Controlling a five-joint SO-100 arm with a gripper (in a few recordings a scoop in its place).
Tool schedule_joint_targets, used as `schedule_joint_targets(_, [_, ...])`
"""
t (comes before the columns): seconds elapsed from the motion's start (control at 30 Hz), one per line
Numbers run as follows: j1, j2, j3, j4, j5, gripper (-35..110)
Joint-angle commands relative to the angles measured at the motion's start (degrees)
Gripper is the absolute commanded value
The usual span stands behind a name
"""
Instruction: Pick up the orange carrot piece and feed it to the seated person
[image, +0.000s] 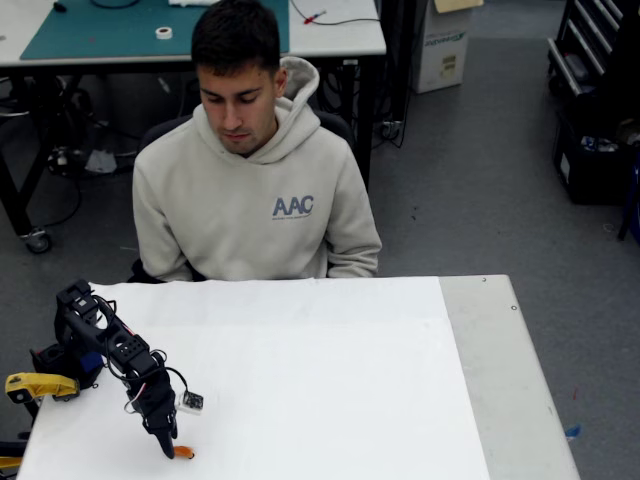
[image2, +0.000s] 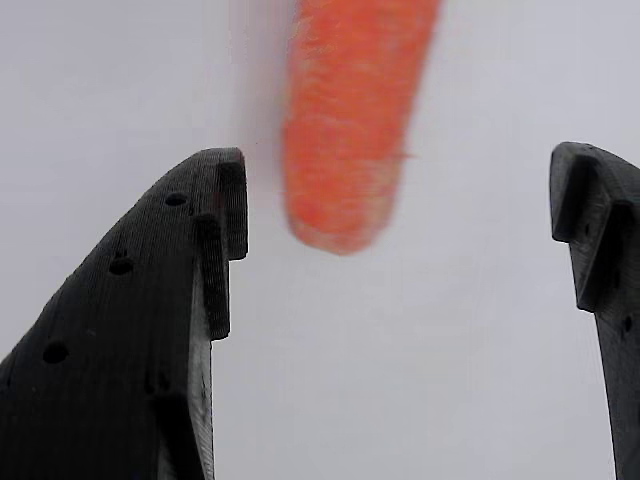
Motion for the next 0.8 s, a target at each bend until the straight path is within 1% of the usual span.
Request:
schedule_joint_targets(0.0, [0.4,0.4,-3.7,0.7,-1.2,23])
schedule_joint_targets(0.47, [0.8,-1.2,-3.7,0.6,-1.1,22])
schedule_joint_targets(0.57, [0.6,-1.2,-3.7,0.6,-1.1,15])
schedule_joint_targets(0.7, [0.4,-1.1,-3.7,0.6,-1.2,-1])
schedule_joint_targets(0.77, [0.4,-1.1,-3.7,0.6,-1.2,-4])
